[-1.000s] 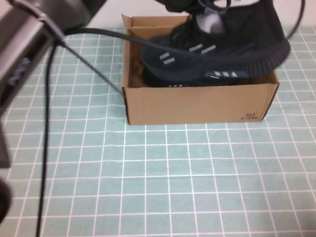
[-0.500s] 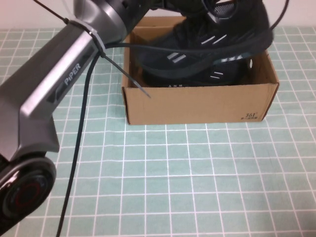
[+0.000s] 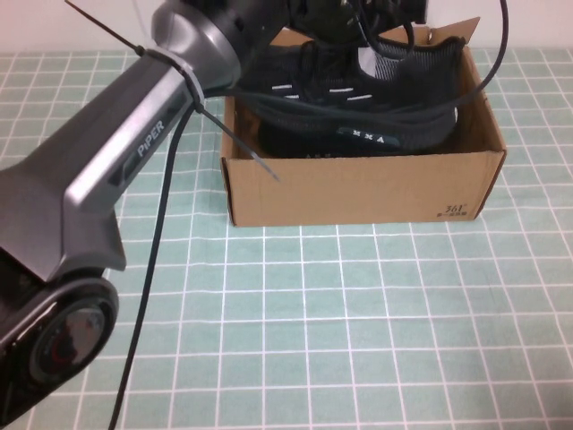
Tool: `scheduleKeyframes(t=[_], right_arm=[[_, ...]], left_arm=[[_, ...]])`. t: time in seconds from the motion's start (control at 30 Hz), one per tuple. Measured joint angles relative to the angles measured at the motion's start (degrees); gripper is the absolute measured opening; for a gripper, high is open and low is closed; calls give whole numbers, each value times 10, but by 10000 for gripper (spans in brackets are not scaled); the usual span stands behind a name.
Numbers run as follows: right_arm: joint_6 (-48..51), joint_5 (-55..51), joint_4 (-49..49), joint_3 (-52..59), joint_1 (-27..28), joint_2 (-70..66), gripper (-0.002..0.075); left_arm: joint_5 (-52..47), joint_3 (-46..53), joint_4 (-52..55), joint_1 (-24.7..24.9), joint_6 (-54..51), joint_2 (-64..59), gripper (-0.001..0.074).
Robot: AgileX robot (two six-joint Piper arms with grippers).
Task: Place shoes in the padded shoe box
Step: Place the shoe in the shoe box
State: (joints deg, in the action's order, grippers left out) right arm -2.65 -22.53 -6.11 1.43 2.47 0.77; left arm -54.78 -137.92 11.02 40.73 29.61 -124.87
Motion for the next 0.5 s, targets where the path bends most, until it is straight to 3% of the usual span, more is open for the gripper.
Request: scheduleKeyframes(t=[0.5], right_arm=[[0, 0, 0, 0, 0, 0, -8]], left_arm=[[9, 0, 4, -5, -1, -7, 1]])
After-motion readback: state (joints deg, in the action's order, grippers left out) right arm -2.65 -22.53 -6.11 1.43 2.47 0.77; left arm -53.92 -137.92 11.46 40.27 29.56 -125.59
